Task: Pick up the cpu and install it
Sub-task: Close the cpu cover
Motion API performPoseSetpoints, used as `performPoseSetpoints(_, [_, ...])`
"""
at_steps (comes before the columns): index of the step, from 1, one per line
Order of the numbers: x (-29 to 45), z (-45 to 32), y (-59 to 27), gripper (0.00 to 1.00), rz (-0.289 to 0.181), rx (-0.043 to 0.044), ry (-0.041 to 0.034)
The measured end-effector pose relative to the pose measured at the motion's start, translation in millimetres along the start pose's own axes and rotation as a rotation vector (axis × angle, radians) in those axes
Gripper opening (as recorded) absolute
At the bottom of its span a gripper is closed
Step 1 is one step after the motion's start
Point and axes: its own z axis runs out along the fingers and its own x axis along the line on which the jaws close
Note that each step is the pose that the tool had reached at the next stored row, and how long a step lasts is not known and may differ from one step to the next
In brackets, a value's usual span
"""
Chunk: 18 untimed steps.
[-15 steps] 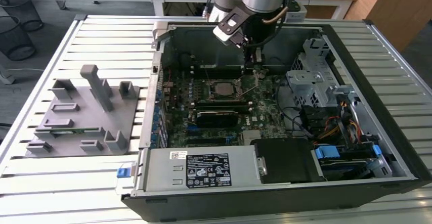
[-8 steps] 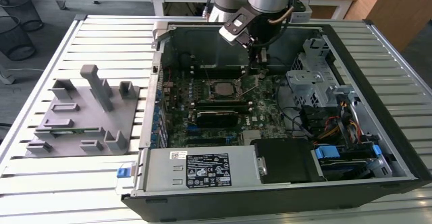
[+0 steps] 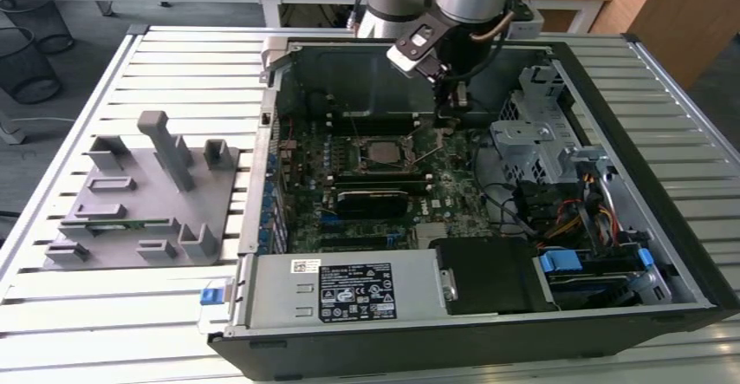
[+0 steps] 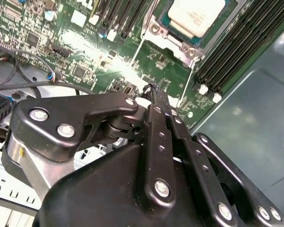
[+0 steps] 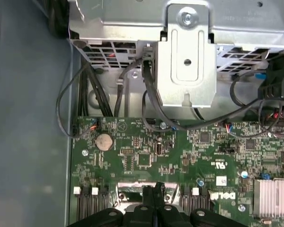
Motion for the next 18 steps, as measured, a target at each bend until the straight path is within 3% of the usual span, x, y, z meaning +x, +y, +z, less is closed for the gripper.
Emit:
performPoseSetpoints(10, [5.3,4.7,12.7,0.11,0.000,0.0033,0.0000])
performPoseSetpoints(18, [8.8,8.9,18.1,0.11,0.000,0.0079,0.0001])
